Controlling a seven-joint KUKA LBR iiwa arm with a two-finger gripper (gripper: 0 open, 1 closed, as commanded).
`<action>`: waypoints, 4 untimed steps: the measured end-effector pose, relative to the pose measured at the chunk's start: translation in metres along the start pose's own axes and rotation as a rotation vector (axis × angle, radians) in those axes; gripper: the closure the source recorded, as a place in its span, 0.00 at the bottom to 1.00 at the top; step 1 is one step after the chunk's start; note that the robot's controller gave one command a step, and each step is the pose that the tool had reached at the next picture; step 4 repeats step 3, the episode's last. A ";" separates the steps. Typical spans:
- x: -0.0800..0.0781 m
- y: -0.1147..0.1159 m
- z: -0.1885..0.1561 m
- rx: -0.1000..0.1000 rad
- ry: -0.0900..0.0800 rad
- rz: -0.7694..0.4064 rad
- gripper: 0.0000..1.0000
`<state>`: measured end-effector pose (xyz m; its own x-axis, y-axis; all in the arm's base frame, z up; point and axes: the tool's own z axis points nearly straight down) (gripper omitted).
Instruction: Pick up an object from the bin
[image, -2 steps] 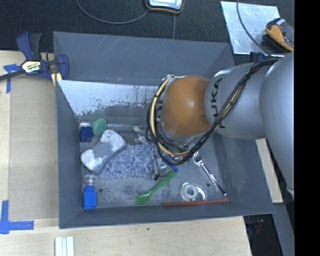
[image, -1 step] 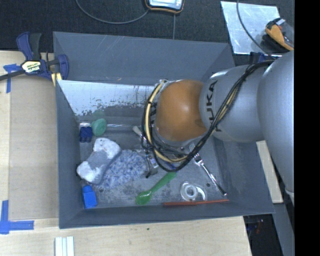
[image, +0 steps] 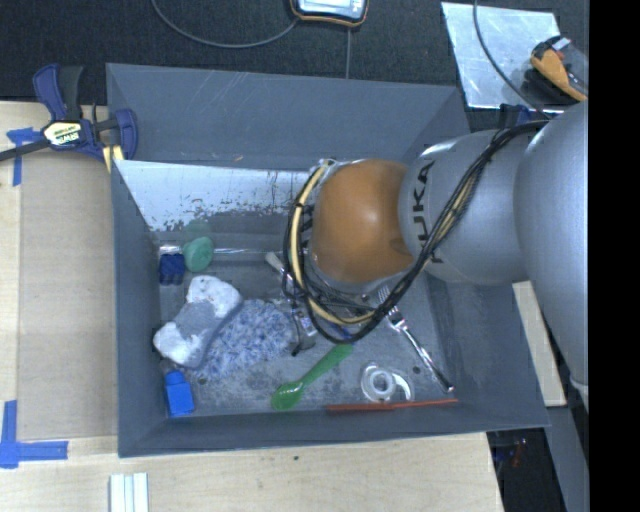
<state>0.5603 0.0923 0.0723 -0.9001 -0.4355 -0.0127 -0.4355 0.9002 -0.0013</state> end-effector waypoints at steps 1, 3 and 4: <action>0.002 0.000 -0.030 -0.002 0.006 0.002 1.00; -0.001 -0.001 -0.100 0.001 -0.002 0.004 1.00; -0.001 -0.001 -0.100 0.001 -0.002 0.004 1.00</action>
Offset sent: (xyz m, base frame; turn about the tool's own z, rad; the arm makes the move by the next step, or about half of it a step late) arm -0.0029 -0.0008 0.0311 0.0007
